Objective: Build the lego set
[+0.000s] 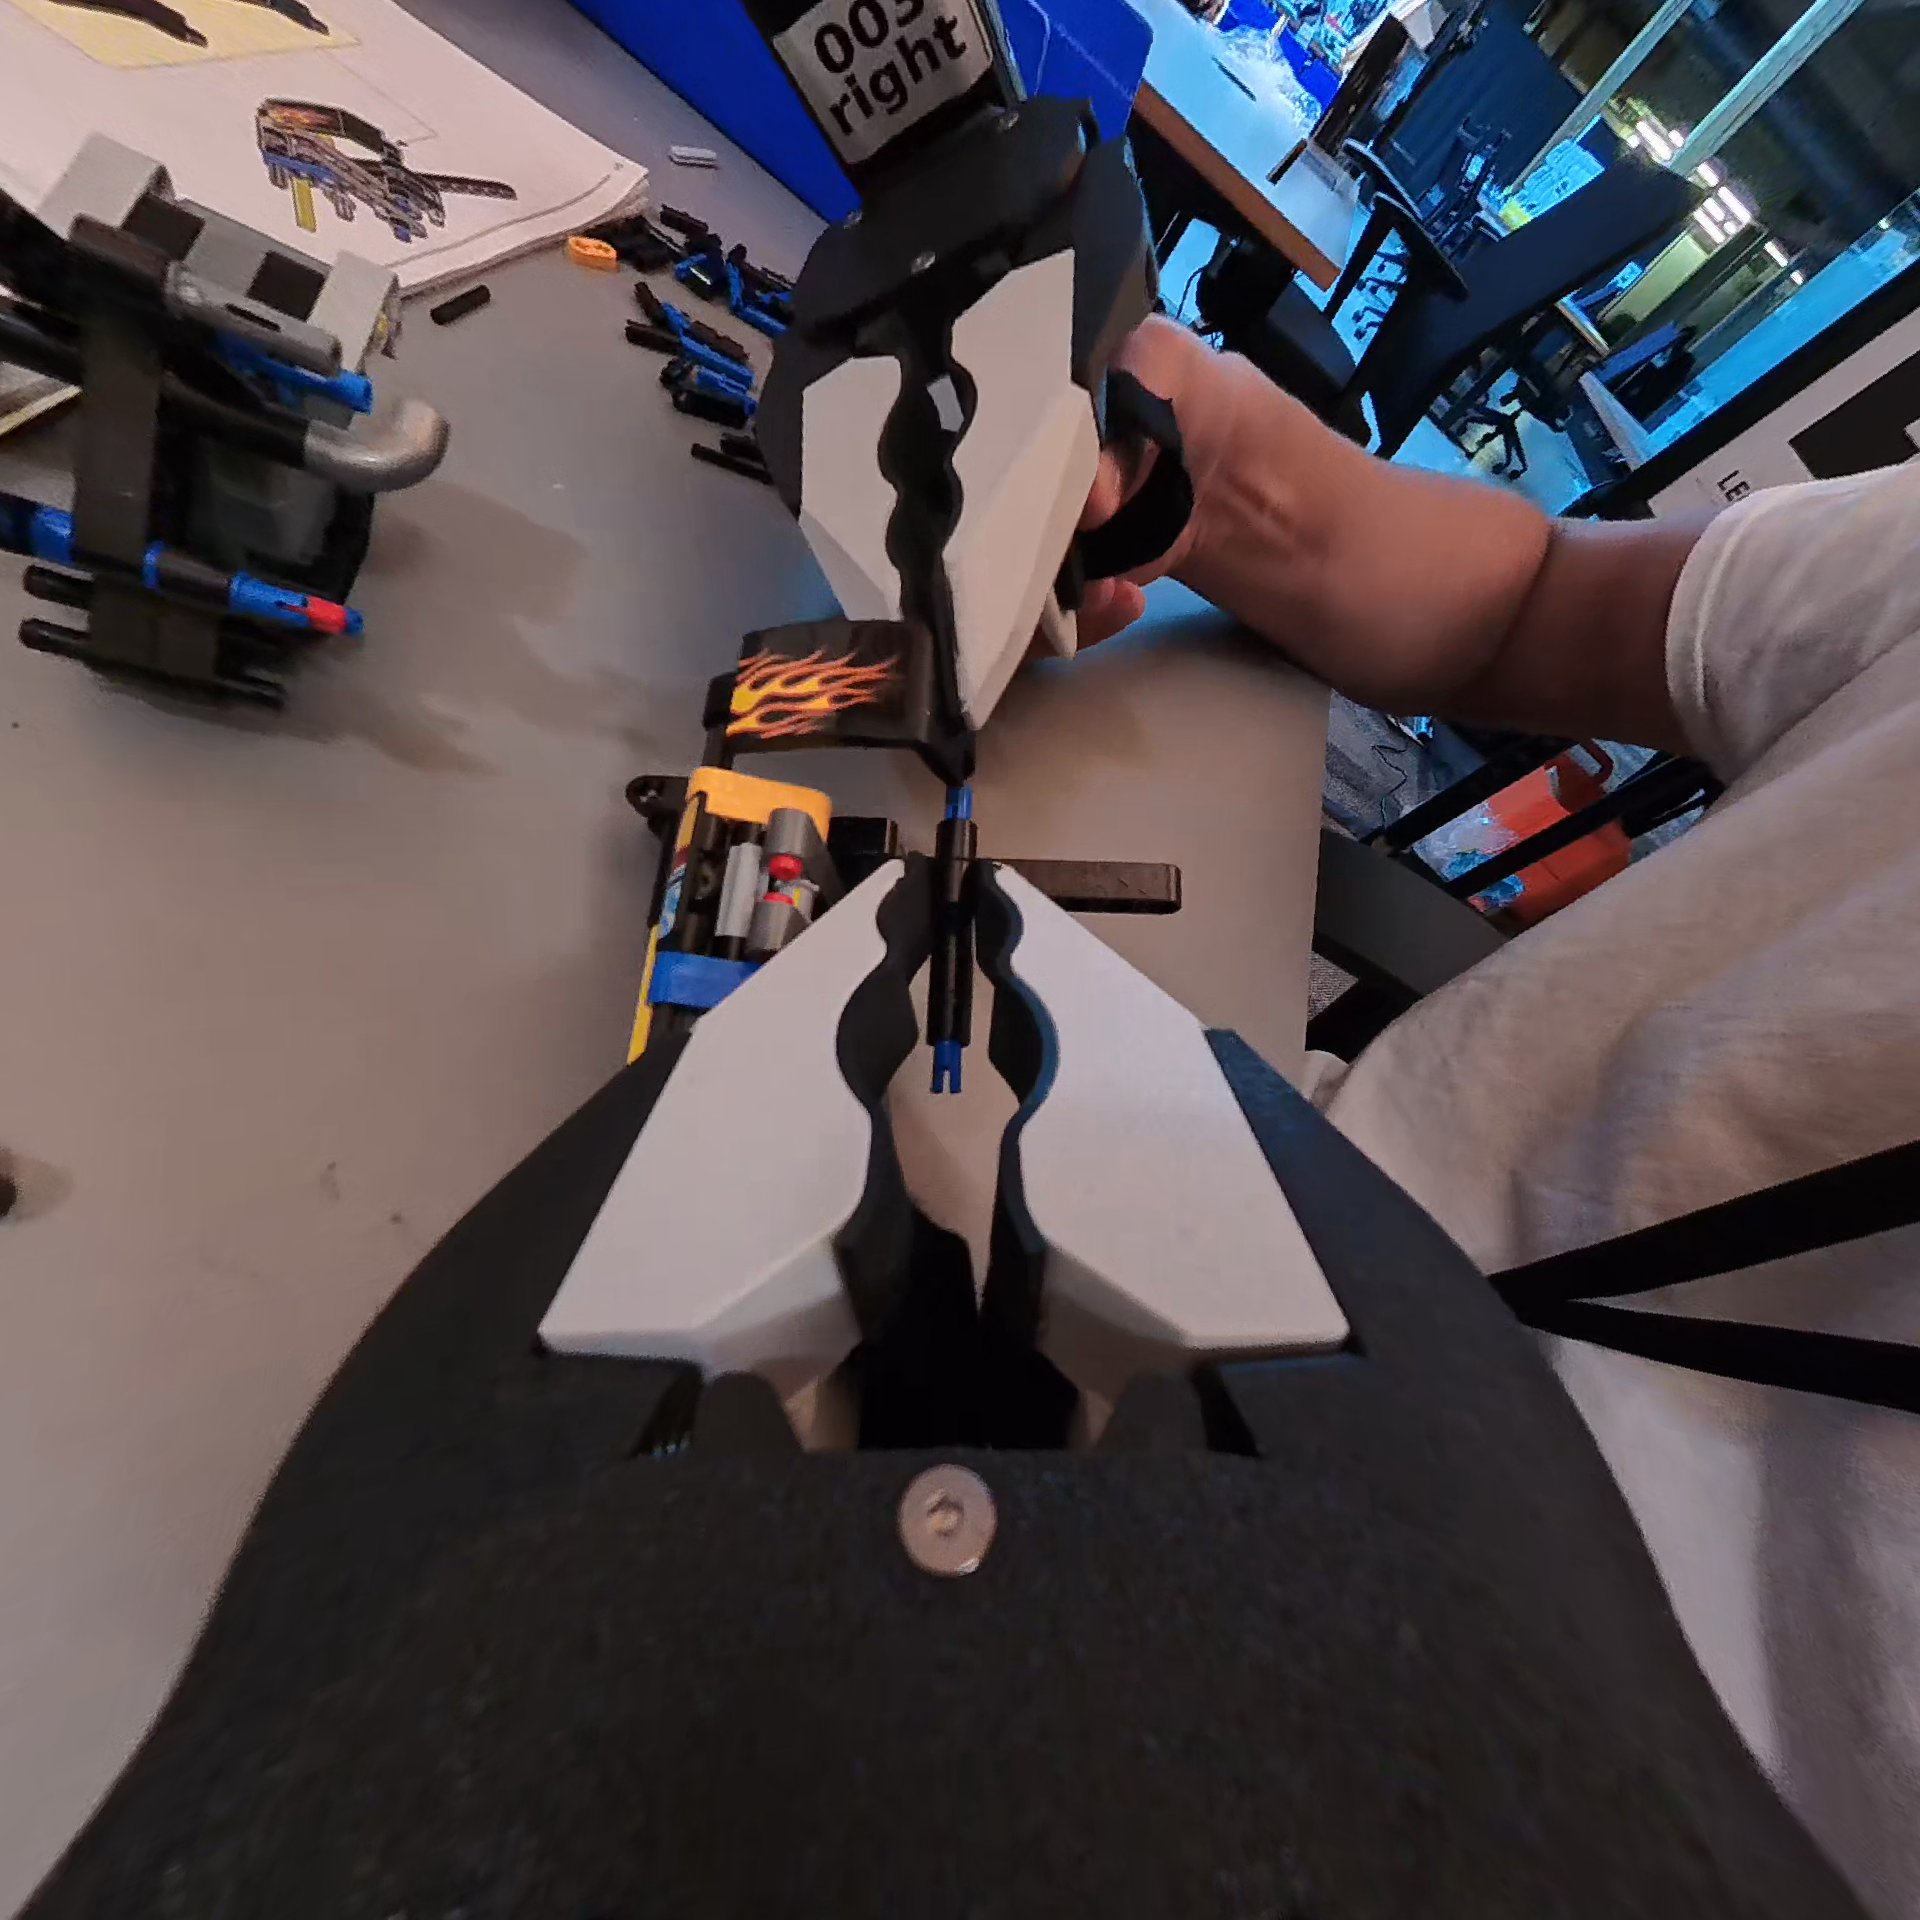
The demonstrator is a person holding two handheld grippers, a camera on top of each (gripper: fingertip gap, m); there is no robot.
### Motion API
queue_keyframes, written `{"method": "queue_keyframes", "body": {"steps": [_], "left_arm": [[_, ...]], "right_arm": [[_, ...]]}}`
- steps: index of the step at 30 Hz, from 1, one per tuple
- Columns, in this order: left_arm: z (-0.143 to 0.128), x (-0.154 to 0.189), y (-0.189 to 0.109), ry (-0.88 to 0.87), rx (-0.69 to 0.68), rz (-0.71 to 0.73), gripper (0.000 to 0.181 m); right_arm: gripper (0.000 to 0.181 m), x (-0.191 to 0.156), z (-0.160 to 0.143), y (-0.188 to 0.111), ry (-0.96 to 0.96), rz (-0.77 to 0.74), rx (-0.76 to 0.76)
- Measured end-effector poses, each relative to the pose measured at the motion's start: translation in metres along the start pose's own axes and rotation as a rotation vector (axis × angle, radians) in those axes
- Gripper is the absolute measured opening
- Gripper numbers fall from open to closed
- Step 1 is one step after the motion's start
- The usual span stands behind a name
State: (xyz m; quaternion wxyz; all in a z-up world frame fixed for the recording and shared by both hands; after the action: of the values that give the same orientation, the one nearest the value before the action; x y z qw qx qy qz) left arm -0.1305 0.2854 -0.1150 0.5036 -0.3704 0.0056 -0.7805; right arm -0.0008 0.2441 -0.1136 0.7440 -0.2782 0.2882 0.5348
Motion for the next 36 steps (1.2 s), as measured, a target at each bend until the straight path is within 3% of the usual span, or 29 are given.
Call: {"method": "queue_keyframes", "body": {"steps": [10, 19, 29, 36], "left_arm": [[-0.001, 0.0, 0.001, 0.001, -0.01, 0.004, 0.005], [-0.001, 0.0, 0.001, 0.006, -0.009, 0.013, 0.005], [-0.001, 0.006, -0.003, 0.019, 0.006, -0.062, 0.005], [-0.002, 0.007, -0.003, 0.011, 0.004, -0.078, 0.005]], "right_arm": [[0.002, -0.001, -0.003, 0.003, -0.049, -0.031, -0.025], [0.014, -0.003, -0.006, 0.0, -0.057, -0.028, -0.038], [0.014, -0.017, -0.01, 0.005, -0.533, -0.16, -0.144], [0.007, -0.018, -0.009, 0.006, -0.54, -0.162, -0.138]]}}
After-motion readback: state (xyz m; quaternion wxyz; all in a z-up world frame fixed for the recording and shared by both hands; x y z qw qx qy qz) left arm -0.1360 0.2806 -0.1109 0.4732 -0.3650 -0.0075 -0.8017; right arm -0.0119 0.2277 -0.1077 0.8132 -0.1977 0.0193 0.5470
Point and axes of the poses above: each gripper's, where its closed fingertips meet, y out along the fingers, z out of its top, x = y × z across the jaws, the point moved 7 cm from there along -y, back along the fingers, and after that the axes turned 7 degrees about -y, right-handed, at the moved point
